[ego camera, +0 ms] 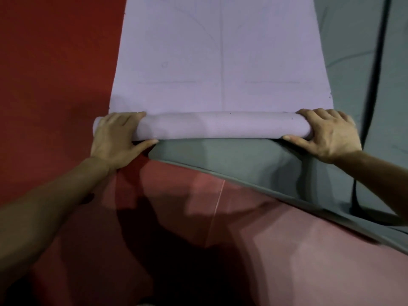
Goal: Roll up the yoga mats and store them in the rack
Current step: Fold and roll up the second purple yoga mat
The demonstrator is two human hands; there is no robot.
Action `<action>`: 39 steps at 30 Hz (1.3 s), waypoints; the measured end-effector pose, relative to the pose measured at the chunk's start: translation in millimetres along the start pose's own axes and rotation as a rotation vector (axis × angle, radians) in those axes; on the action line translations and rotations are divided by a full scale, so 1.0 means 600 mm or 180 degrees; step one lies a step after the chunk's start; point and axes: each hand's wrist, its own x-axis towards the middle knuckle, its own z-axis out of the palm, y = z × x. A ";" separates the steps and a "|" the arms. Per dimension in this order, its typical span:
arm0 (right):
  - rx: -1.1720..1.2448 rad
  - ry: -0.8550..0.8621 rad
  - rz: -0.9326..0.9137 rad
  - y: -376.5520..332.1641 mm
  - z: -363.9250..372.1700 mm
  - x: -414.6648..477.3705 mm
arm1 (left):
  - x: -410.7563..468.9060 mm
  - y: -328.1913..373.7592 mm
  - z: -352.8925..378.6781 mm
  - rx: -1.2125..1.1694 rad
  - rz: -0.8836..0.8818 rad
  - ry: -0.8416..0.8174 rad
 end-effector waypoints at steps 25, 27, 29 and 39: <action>-0.0024 0.0268 -0.0153 -0.025 0.028 -0.163 | -0.118 0.037 -0.036 -0.0168 0.0115 -0.0242; -0.0048 0.0181 -0.0182 -0.024 0.028 -0.159 | -0.114 0.036 -0.031 -0.0179 0.0150 -0.0251; -0.0036 0.0095 -0.0136 -0.021 0.022 -0.148 | -0.106 0.033 -0.025 -0.0137 0.0161 -0.0283; -0.0134 0.0226 0.0166 -0.028 0.017 -0.069 | -0.013 0.009 -0.038 0.0053 0.0108 -0.0375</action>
